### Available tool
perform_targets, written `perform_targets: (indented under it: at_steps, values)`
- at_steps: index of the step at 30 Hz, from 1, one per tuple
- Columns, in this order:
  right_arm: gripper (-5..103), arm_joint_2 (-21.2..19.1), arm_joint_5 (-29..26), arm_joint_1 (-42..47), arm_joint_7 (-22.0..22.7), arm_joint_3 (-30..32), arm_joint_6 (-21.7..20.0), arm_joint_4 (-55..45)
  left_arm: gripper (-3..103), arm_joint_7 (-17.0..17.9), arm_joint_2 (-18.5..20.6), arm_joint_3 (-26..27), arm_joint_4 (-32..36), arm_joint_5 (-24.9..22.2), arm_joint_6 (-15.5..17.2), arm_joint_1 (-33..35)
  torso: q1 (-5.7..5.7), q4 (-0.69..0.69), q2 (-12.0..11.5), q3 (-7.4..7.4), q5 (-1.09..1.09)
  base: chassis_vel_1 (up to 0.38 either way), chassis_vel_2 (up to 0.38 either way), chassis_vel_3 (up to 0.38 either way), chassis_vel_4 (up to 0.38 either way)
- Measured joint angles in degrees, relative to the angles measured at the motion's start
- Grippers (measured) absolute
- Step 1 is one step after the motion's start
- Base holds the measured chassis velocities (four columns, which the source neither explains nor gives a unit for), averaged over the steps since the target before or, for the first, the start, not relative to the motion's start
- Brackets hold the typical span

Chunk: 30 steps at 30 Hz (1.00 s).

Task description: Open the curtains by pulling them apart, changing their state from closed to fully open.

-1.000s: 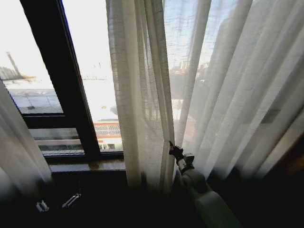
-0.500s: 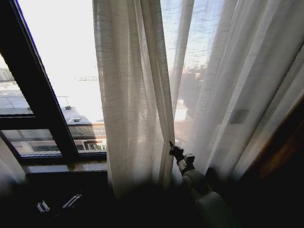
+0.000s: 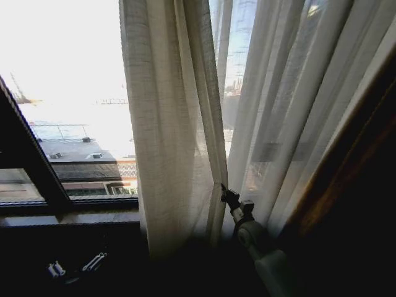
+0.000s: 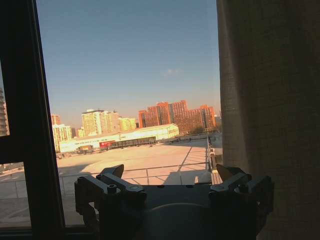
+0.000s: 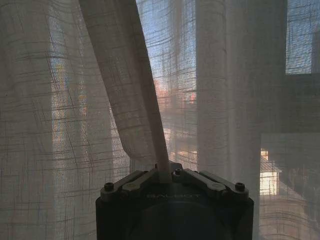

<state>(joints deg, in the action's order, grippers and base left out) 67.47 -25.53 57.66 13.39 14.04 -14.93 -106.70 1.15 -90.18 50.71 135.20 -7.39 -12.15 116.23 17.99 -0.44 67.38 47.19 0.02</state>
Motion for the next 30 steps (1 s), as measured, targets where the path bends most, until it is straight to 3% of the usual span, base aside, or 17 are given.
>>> perform_targets:
  at_steps: [30]
  values:
    - [0,0.02,0.26,-0.16,-1.15,-0.29,2.08,1.89,100,-0.06,-0.8,-0.55,-0.94,0.9,0.1,-1.46,-0.01,-0.01,0.0,0.0,0.03,-0.337,-0.339,0.335,0.327]
